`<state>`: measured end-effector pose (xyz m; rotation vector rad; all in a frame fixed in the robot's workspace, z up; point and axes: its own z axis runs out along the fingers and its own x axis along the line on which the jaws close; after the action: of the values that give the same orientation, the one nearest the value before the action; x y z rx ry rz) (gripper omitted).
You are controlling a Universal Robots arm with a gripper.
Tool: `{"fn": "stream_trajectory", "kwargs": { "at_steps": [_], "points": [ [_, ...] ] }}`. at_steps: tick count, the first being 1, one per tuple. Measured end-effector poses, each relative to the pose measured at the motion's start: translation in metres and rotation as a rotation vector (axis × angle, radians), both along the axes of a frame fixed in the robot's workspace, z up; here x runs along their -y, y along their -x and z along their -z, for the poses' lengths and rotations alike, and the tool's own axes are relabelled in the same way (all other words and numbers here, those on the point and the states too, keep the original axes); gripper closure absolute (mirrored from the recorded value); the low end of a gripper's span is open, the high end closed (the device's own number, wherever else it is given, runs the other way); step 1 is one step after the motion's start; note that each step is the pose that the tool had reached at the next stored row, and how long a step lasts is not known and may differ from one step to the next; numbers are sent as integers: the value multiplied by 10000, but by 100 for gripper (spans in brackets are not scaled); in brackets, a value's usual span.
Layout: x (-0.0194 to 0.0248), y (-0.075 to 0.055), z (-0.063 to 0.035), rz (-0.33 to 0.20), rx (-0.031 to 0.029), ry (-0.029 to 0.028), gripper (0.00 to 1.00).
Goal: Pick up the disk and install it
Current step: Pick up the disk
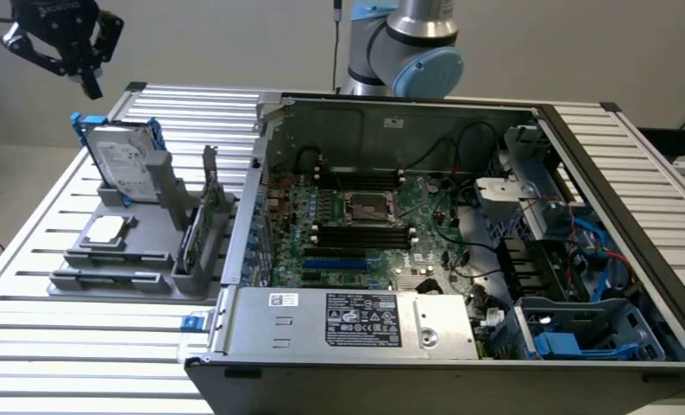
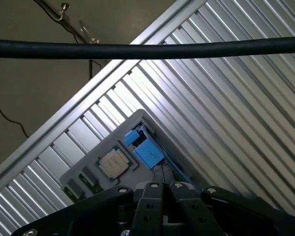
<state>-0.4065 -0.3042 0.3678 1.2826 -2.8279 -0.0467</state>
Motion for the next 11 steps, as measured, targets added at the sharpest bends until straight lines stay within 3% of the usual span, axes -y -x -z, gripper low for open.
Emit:
{"fn": "stream_trajectory", "kwargs": {
  "at_steps": [11],
  "points": [
    [0, 0, 12, -1406, -86, -7, 89]
  ]
}}
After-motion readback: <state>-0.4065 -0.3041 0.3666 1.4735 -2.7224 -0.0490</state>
